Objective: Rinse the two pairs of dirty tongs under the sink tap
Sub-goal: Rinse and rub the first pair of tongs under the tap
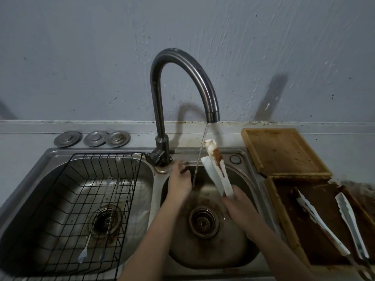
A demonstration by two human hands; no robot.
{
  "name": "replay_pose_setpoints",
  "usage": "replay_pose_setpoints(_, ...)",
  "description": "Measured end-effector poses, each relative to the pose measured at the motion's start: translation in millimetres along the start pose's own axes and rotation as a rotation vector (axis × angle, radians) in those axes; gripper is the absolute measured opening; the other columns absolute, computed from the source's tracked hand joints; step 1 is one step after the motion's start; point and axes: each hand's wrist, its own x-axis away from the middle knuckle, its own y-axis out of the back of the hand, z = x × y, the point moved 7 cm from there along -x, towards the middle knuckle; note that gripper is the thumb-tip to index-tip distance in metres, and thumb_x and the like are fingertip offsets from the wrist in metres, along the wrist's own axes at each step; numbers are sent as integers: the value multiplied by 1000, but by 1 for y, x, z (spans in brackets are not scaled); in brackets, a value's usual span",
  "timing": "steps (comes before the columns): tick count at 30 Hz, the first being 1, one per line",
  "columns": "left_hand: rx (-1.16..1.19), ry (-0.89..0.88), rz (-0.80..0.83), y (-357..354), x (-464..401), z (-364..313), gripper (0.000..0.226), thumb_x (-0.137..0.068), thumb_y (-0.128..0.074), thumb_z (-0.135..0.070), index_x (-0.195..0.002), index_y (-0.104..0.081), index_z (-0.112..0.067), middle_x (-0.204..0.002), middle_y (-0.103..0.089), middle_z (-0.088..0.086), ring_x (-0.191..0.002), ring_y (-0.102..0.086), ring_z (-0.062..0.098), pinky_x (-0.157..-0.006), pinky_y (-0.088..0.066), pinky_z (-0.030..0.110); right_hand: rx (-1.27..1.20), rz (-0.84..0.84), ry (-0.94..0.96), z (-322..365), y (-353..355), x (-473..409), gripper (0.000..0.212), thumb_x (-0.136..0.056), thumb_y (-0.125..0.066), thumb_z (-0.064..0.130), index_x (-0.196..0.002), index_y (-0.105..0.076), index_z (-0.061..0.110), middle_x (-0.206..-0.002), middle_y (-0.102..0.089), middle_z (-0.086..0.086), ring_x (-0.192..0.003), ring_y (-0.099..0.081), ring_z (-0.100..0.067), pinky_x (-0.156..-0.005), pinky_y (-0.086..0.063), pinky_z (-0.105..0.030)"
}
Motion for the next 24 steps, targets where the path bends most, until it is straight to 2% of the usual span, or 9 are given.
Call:
replay_pose_setpoints(2,102,-32,120,-6,6,-4,29,-94,-44,-1,-121,-55,-6,-115,-60,8,-102,-59,20,-71,-51,15,43,-13,1,4,-5,-4,13,-88,-49,12,-100,-52,14,-87,-57,-9,-63,-53,-14,-47,-41,-21)
replay_pose_setpoints(4,244,25,281,-18,17,-3,23,-95,-47,-6,-111,-63,-10,-107,-70,7,-91,-68,16,-69,-54,18,87,-14,-2,8,-10,-10,17,-90,-46,15,-106,-49,12,-98,-55,-13,-69,-55,-16,-47,-41,-19)
replay_pose_setpoints(8,311,1,362,-25,23,-2,25,-95,-46,-4,-114,-62,0,-81,-72,6,-68,-65,11,-63,-54,21,158,84,-32,18,-26,-26,36,-93,-37,32,-124,-46,17,-116,-53,-13,-94,-56,-23,-74,-46,-34)
replay_pose_setpoints(11,334,9,315,-21,19,-2,31,-92,-46,6,-119,-59,0,-89,-70,12,-65,-63,10,-63,-52,20,162,130,-6,32,-33,-36,32,-96,-31,33,-110,-56,17,-106,-59,-7,-86,-55,-14,-72,-40,-32)
replay_pose_setpoints(13,348,16,309,-17,15,0,41,-87,-45,16,-124,-54,-1,-97,-64,17,-73,-63,13,-66,-53,19,182,104,29,39,-35,-42,35,-98,-29,35,-87,-59,22,-95,-60,-4,-80,-54,-12,-71,-40,-31)
replay_pose_setpoints(15,338,10,336,-16,15,1,48,-83,-46,22,-124,-54,-2,-98,-60,18,-84,-59,21,-70,-53,21,199,84,42,42,-38,-47,42,-97,-27,42,-77,-58,23,-86,-62,-3,-74,-55,-11,-65,-41,-29)
replay_pose_setpoints(17,307,-10,354,-16,17,1,45,-81,-49,23,-114,-61,-5,-88,-68,13,-87,-63,21,-71,-54,21,253,64,23,44,-41,-52,56,-94,-26,52,-86,-65,13,-85,-64,-5,-71,-57,-12,-59,-39,-26)
replay_pose_setpoints(20,236,-27,346,-15,20,3,39,-81,-51,20,-103,-67,-7,-72,-71,-2,-74,-68,9,-65,-53,18,356,-23,-19,45,-41,-60,73,-89,-28,62,-108,-64,2,-101,-66,-16,-86,-61,-25,-69,-40,-27)
replay_pose_setpoints(24,280,35,312,-6,19,6,33,-90,-48,7,-91,-72,-14,-76,-65,8,-70,-61,14,-61,-50,20,405,73,42,50,-53,-56,59,-97,-22,47,-110,-60,4,-88,-61,-9,-69,-53,-13,-54,-35,-23)
